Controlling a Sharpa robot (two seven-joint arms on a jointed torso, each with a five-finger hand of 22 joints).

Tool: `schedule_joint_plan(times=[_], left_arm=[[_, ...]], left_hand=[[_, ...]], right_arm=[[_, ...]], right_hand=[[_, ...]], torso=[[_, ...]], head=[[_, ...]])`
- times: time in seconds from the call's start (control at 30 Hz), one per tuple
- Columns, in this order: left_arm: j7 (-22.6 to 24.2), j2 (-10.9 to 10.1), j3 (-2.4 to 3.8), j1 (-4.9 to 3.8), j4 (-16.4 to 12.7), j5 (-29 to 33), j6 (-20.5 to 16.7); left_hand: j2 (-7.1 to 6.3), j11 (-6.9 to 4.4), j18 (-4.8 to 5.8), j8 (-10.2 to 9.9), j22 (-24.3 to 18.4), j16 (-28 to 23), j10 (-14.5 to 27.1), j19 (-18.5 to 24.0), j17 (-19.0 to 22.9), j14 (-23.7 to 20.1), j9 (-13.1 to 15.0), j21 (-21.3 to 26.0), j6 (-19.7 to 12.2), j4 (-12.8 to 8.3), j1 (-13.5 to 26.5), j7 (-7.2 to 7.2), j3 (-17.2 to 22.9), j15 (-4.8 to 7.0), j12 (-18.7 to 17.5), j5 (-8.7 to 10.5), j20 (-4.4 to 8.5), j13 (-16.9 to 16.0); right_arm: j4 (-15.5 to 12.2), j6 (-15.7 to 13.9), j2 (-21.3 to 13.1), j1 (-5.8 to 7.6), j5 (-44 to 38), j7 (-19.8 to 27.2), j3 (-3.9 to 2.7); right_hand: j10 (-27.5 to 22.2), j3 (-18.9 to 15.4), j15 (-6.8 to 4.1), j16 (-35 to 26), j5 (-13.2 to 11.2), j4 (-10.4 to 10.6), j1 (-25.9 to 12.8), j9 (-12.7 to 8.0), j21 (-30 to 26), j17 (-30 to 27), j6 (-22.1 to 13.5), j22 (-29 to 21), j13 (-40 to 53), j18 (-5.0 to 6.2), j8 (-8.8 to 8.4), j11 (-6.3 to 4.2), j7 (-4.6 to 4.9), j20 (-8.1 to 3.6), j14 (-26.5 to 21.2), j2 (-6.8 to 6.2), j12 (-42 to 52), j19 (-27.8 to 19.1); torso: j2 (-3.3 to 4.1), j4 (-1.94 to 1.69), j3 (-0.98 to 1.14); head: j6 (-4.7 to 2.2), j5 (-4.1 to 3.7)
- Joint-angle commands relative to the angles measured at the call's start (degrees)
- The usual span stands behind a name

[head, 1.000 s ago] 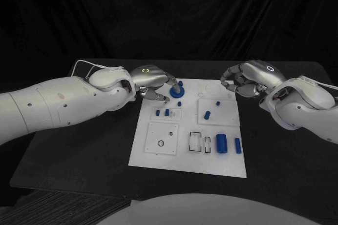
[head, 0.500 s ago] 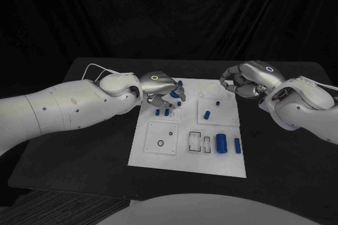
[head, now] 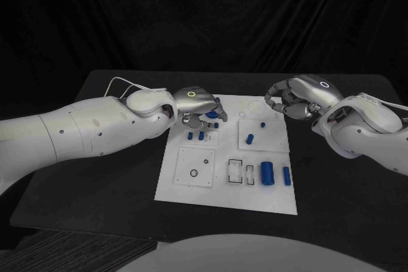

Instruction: Assemble the parts on the task board

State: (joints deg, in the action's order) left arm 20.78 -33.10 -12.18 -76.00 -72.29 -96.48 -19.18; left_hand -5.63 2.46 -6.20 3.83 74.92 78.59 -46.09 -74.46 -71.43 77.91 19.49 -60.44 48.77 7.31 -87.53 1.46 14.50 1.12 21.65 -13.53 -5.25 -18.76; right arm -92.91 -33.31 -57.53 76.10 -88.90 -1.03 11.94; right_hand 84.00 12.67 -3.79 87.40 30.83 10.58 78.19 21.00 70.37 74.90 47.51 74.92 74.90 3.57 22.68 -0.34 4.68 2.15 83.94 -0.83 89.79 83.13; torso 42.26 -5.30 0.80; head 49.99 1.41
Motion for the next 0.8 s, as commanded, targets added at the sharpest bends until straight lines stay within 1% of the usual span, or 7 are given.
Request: schedule_joint_plan(times=[0.03, 0.13, 0.27, 0.33, 0.5, 0.63, 0.8], left_arm=[[-1.5, 0.5, 0.06, 0.11, 0.4, -0.3, 0.9], [-2.0, 0.9, 0.06, 0.11, 1.0, -0.3, 1.4], [-2.4, 1.7, 0.06, 0.12, 1.8, -0.3, 2.1], [-2.6, 2.1, 0.06, 0.16, 2.2, -0.3, 2.2], [-3.0, 3.0, 0.06, 0.35, 3.2, -0.3, 2.7], [-3.4, 3.6, 0.06, 0.59, 4.0, -0.3, 3.5], [-3.5, 4.0, 0.06, 0.83, 4.5, -0.3, 3.9]], left_hand=[[-0.09, 0.03, 0.17, 0.2, 7.2, 0.3, -0.6, -0.3, 0.1, 0.4, -0.2, 0.0, 0.6, -0.1, -0.6, 0.31, 0.7, 0.07, -0.5, -0.45, 0.20, 0.2], [-0.41, -0.26, 0.22, 0.5, 7.2, 0.4, -1.8, -0.6, 0.3, 0.5, -0.5, -0.3, 2.0, -0.3, -0.1, 1.61, 2.0, 0.24, -0.8, -0.46, 0.35, 0.8], [-0.80, -0.51, 0.24, 0.8, 7.2, 0.3, -3.3, -0.7, 0.8, 0.4, -0.8, -0.2, 3.8, -0.4, 0.9, 2.66, 3.2, 0.44, -1.6, 0.64, 0.48, 1.6], [-1.01, -0.61, 0.18, 0.7, 7.1, 0.1, -3.4, -0.6, 1.2, 0.1, -0.9, 0.1, 4.1, -0.4, 1.2, 2.73, 3.4, 0.50, -2.0, 1.23, 0.49, 1.9], [-1.39, -0.48, 0.20, 0.8, 7.1, 0.1, -4.5, -0.6, 1.5, 0.1, -1.2, 0.2, 5.5, -0.4, 2.1, 2.98, 3.8, 0.32, -2.7, 2.37, 0.46, 2.6], [-1.72, -0.46, 0.16, 0.6, 7.0, -0.2, -5.2, -0.5, 2.0, -0.1, -1.4, 0.6, 5.9, -0.2, 2.9, 2.98, 3.7, 0.26, -3.1, 3.32, 0.42, 2.9], [-1.67, -0.51, 0.14, 0.6, 7.0, -0.3, -5.8, -0.4, 2.3, -0.2, -1.6, 0.8, 6.3, -0.2, 3.1, 2.96, 3.8, 0.21, -3.2, 3.84, 0.39, 3.0]], right_arm=[[0.1, 0.1, 0.0, -0.14, -0.1, -0.3, -0.03], [0.1, 0.2, 0.1, -0.15, -0.1, -0.4, -0.03], [0.2, 0.2, 0.2, -0.17, -0.1, -0.4, -0.03], [0.2, 0.3, 0.2, -0.19, -0.1, -0.4, -0.03], [0.3, 0.4, 0.3, -0.24, -0.1, -0.5, -0.03], [0.4, 0.4, 0.4, -0.26, -0.1, -0.6, -0.03], [0.5, 0.5, 0.4, -0.28, -0.1, -0.6, -0.03]], right_hand=[[6.0, 0.2, -0.46, 0.2, 0.2, 0.1, 0.1, 0.1, 0.1, 12.9, 0.5, 9.9, 15.1, 0.38, 0.16, -0.35, 0.01, -0.05, 5.5, -0.30, 0.2, 0.2], [6.0, 0.2, -0.46, 0.2, 0.2, 0.1, 0.1, 0.1, 0.1, 12.9, 0.5, 9.9, 15.1, 0.38, 0.16, -0.35, 0.01, -0.05, 5.5, -0.30, 0.2, 0.2], [6.0, 0.2, -0.46, 0.2, 0.2, 0.1, 0.1, 0.1, 0.1, 12.9, 0.5, 9.9, 15.1, 0.38, 0.16, -0.35, 0.01, -0.05, 5.5, -0.30, 0.2, 0.2], [6.0, 0.2, -0.46, 0.2, 0.2, 0.1, 0.1, 0.1, 0.1, 12.9, 0.5, 9.9, 15.1, 0.38, 0.16, -0.35, 0.01, -0.05, 5.5, -0.30, 0.2, 0.2], [6.0, 0.2, -0.46, 0.2, 0.2, 0.1, 0.1, 0.1, 0.1, 12.9, 0.5, 9.9, 15.1, 0.38, 0.16, -0.35, 0.01, -0.05, 5.5, -0.30, 0.2, 0.2], [6.0, 0.2, -0.46, 0.2, 0.2, 0.1, 0.1, 0.1, 0.1, 12.9, 0.5, 9.9, 15.1, 0.38, 0.16, -0.35, 0.01, -0.05, 5.5, -0.30, 0.2, 0.2], [6.0, 0.2, -0.46, 0.2, 0.2, 0.1, 0.1, 0.1, 0.1, 12.9, 0.5, 9.9, 15.1, 0.38, 0.16, -0.35, 0.01, -0.05, 5.5, -0.30, 0.2, 0.2]], torso=[[0.00, 0.08, -0.02], [-0.01, 0.09, 0.04], [0.06, 0.10, 0.07], [0.06, 0.13, 0.09], [-0.04, -0.03, 0.05], [-0.02, 0.01, 0.04], [-0.03, 0.03, 0.02]], head=[[0.01, 0.06], [0.01, 0.10], [0.01, 0.17], [0.01, 0.23], [0.01, -0.05], [0.01, -0.06], [0.01, -0.19]])
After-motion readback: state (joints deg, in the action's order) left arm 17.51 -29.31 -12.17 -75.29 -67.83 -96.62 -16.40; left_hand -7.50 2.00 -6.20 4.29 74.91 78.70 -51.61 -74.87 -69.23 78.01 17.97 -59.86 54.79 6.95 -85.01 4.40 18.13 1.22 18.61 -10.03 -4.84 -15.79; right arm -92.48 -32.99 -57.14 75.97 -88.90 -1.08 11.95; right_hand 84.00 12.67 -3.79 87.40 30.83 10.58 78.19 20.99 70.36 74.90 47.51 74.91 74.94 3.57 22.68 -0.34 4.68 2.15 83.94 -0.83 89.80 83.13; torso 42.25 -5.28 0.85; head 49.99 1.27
